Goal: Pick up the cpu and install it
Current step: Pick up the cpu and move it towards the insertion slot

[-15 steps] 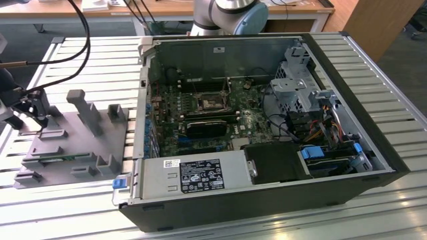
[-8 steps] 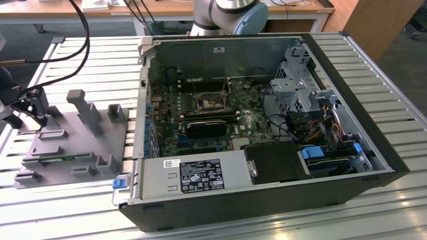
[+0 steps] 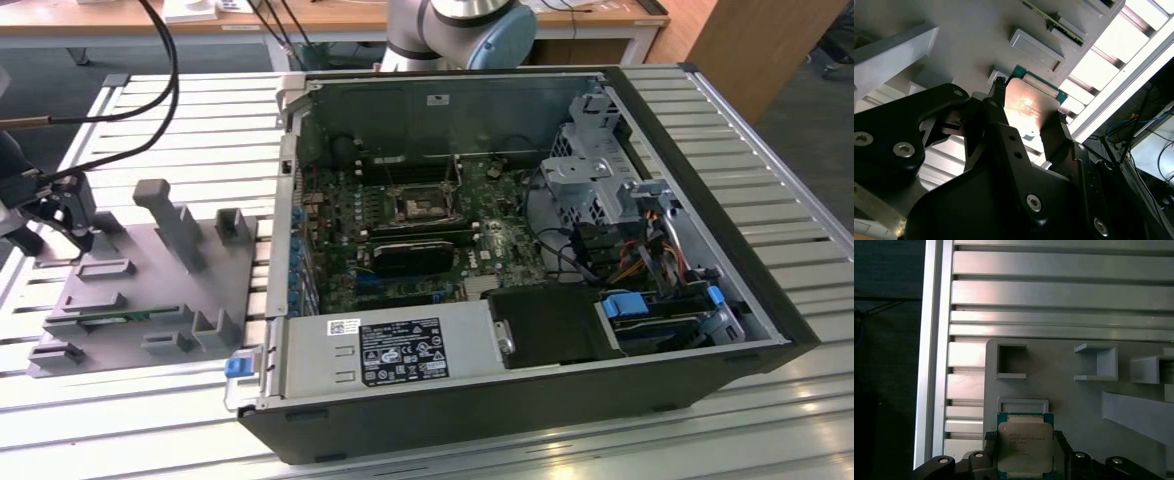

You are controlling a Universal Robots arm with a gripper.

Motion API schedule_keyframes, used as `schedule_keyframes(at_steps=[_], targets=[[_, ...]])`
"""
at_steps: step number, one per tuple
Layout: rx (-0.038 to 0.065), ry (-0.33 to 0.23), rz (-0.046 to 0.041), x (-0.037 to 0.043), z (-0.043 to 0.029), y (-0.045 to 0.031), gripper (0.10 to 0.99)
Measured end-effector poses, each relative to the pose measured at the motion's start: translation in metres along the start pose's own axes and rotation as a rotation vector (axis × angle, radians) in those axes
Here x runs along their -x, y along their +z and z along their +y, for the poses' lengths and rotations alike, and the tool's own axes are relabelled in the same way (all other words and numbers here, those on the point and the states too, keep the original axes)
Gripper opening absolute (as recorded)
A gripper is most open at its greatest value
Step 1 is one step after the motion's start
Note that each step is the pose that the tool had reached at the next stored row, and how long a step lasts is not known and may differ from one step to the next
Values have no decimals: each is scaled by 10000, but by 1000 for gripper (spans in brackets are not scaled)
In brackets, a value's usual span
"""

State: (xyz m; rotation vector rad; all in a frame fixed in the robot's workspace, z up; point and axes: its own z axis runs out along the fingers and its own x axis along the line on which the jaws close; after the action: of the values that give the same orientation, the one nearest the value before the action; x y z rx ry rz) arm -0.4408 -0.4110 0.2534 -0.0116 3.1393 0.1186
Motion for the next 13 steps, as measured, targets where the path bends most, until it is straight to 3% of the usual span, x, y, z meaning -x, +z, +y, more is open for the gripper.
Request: schedule_keyframes(at_steps=[13], targets=[[-1,1,1,0,8,-38,533]])
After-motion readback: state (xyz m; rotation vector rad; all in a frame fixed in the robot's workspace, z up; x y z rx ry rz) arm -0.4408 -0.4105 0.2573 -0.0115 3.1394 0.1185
